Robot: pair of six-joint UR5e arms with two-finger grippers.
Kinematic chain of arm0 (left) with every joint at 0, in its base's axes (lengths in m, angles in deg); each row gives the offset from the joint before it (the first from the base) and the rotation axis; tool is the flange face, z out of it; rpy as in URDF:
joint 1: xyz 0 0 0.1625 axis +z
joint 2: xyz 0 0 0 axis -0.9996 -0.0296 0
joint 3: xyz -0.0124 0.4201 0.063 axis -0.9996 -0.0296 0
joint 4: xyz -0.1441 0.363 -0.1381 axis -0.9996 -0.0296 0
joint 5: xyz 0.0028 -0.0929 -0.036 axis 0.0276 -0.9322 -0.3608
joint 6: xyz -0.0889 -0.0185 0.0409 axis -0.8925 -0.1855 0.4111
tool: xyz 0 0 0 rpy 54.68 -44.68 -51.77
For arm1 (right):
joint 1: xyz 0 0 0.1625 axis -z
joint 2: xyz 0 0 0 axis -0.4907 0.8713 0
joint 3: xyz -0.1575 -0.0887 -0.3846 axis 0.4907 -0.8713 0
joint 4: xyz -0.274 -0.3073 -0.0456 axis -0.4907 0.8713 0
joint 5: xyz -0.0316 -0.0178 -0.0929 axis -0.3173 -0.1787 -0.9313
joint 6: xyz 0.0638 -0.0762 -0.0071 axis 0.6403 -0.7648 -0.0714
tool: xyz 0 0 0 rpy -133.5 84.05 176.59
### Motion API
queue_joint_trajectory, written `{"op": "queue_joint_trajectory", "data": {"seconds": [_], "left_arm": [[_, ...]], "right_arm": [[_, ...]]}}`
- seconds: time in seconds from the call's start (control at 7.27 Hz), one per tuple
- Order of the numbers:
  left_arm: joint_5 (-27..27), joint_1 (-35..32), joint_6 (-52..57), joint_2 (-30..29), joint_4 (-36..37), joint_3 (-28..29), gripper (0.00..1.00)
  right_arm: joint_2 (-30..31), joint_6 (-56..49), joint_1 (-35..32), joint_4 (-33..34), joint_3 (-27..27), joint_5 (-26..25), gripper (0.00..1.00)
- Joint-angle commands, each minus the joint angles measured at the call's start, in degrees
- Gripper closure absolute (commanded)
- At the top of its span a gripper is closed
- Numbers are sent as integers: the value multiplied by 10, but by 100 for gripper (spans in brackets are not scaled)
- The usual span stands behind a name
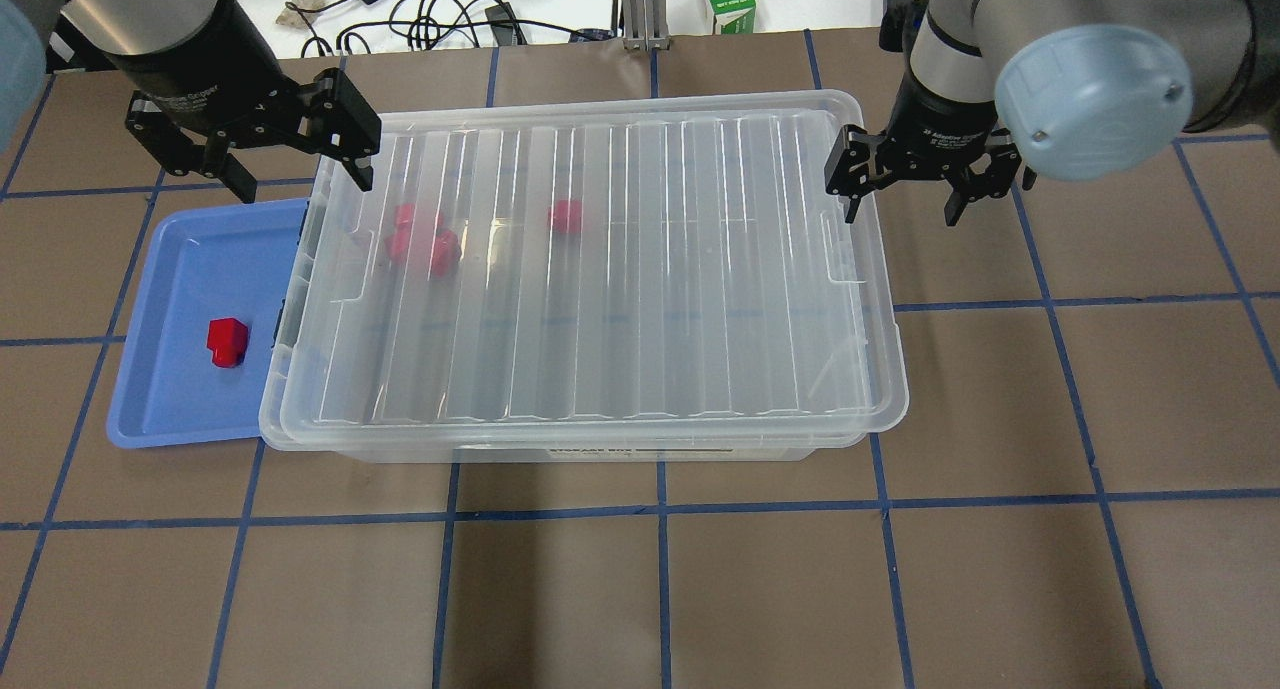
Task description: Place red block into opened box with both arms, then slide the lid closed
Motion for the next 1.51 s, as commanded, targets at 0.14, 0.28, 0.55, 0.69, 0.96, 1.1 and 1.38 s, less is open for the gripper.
{"op": "queue_joint_trajectory", "data": {"seconds": [0.14, 0.28, 0.55, 0.69, 0.96, 1.1, 1.38], "left_arm": [[-1, 0, -1, 0, 0, -1, 0], [-1, 0, -1, 0, 0, -1, 0], [-1, -1, -1, 1, -1, -1, 0], [-1, -1, -1, 2, -1, -4, 0], [-2, -1, -2, -2, 4, -3, 0], [-2, -1, -2, -1, 4, -3, 0], [-1, -1, -1, 1, 4, -3, 0]], "right_arm": [[-22, -8, 0, 9, 10, -46, 0], [-23, -8, 0, 11, 12, -47, 0], [-24, -19, 0, 10, 12, -80, 0], [-25, -37, 2, 13, 12, -88, 0], [-27, -38, 6, 15, 12, -114, 0], [-34, -39, 12, 16, 11, -140, 0], [-34, -54, 25, 18, 11, -144, 0]]}}
